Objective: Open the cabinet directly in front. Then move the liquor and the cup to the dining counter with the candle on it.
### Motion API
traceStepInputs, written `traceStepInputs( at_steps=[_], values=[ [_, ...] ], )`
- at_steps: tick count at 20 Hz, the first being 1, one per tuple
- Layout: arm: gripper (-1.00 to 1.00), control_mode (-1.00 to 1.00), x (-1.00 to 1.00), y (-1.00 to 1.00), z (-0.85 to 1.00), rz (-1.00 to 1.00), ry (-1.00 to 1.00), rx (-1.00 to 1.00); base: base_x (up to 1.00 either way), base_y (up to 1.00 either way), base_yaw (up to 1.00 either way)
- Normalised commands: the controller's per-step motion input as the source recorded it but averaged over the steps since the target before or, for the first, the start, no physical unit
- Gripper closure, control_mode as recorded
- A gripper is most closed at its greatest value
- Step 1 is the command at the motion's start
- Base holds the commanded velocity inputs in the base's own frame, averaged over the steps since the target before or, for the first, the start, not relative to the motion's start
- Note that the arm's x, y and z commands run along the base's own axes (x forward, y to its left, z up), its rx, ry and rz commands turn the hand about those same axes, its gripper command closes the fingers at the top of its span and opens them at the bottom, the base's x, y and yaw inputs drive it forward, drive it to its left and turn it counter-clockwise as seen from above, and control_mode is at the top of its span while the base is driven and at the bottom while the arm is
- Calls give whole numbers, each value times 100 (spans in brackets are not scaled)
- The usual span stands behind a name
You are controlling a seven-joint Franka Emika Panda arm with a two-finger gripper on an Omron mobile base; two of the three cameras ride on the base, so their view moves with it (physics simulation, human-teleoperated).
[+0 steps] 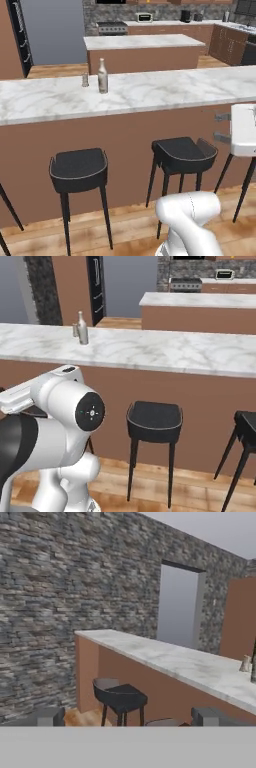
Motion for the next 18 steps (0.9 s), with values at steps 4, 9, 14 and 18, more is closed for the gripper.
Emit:
traceStepInputs(
  at_steps=[4,9,14,18],
  values=[
    [-100,100,0,0,0,0,0,0,3,-100,0],
    [-100,100,0,0,0,0,0,0,6,-100,3],
    [-100,100,0,0,0,0,0,0,0,-100,4],
    [-100,100,0,0,0,0,0,0,0,-100,4]
  ],
)
